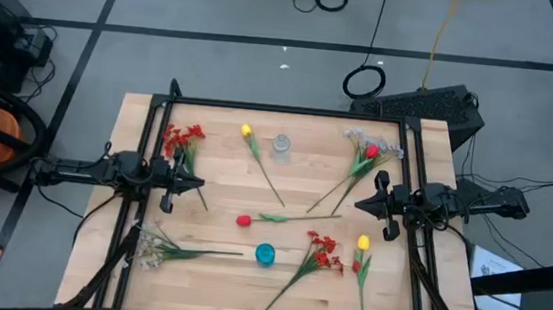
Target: Sort flowers into vase by color
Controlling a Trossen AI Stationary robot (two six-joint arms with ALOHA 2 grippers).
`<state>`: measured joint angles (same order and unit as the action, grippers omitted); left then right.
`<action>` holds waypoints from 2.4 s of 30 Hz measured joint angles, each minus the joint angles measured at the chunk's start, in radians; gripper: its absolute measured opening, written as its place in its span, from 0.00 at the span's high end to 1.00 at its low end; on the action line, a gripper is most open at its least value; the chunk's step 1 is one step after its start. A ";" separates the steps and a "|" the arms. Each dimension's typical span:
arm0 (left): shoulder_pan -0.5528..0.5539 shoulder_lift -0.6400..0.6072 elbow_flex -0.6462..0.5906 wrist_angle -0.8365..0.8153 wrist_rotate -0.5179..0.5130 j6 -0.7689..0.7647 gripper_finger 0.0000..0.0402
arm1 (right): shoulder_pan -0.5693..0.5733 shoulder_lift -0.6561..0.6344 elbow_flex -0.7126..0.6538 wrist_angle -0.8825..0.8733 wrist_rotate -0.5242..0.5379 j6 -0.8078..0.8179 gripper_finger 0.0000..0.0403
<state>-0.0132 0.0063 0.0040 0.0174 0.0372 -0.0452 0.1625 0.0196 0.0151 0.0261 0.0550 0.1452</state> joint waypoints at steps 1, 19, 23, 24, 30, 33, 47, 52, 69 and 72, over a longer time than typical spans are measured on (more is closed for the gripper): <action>0.000 0.000 0.000 0.000 0.000 0.000 0.93 | 0.000 0.000 0.000 0.000 0.000 0.000 1.00; 0.000 0.000 0.000 0.000 0.000 0.000 0.93 | 0.000 0.000 0.000 0.000 0.000 0.000 1.00; 0.000 0.000 0.000 0.000 0.000 0.000 0.93 | 0.000 0.000 0.000 0.000 0.000 0.000 1.00; 0.000 0.000 0.000 0.000 0.000 0.000 0.93 | 0.000 0.000 0.000 0.000 0.000 0.000 1.00; 0.000 0.000 0.000 0.000 0.000 0.000 0.93 | 0.000 0.000 0.000 0.000 0.000 0.000 1.00; 0.000 0.000 0.000 0.000 0.000 0.000 0.93 | 0.000 0.000 0.000 0.000 0.000 0.000 1.00; 0.000 0.000 0.000 0.000 0.000 0.000 0.93 | 0.000 0.000 0.000 0.000 0.000 0.000 1.00; 0.000 0.000 0.000 0.001 0.000 -0.001 0.93 | 0.000 0.000 0.000 0.000 0.000 0.000 1.00; 0.000 0.132 0.164 0.078 -0.200 -0.206 0.99 | 0.000 0.000 0.000 0.000 0.000 0.000 1.00; -0.001 0.242 0.256 0.022 -0.238 -0.252 0.99 | 0.000 0.000 0.000 0.000 0.000 0.000 1.00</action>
<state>-0.0138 0.2482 0.2597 0.0390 -0.2005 -0.2970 0.1623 0.0200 0.0149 0.0263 0.0547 0.1452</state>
